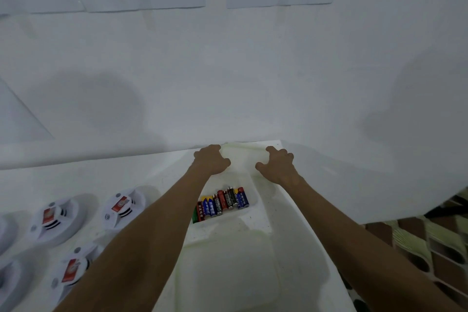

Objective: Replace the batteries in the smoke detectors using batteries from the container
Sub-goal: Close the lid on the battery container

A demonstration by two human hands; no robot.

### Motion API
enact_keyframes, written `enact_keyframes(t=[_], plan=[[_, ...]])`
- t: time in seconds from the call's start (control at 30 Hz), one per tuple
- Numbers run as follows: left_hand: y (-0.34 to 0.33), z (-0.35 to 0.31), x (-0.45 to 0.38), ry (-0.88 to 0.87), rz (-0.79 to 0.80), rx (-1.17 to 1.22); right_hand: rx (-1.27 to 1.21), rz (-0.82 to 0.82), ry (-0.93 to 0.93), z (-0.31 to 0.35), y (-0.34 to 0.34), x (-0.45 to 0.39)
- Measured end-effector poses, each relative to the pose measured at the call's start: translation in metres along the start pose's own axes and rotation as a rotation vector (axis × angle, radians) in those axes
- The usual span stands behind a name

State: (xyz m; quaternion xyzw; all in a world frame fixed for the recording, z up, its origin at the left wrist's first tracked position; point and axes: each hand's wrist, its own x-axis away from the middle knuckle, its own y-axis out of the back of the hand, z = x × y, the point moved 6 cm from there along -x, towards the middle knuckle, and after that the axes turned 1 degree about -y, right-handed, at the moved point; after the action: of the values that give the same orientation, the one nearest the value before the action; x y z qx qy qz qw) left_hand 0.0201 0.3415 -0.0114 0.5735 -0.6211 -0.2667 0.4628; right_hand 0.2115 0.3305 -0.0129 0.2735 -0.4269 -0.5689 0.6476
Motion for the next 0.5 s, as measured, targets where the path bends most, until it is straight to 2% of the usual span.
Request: enact_keyframes(t=[0.13,0.3,0.4,0.5], plan=[[0.000,-0.001,-0.001,0.012,0.001,0.077,-0.058,-0.006,-0.025,-0.001,0.000,0.002],[0.000,-0.004,0.003,0.060,-0.020,0.385,-0.431,-0.024,0.015,0.004,0.012,0.006],[0.018,-0.008,0.013,0.053,-0.110,0.486,-0.584,-0.098,0.074,0.016,0.029,0.015],[0.054,-0.009,0.040,-0.018,-0.258,0.462,-0.623,-0.160,0.205,0.037,0.048,0.032]])
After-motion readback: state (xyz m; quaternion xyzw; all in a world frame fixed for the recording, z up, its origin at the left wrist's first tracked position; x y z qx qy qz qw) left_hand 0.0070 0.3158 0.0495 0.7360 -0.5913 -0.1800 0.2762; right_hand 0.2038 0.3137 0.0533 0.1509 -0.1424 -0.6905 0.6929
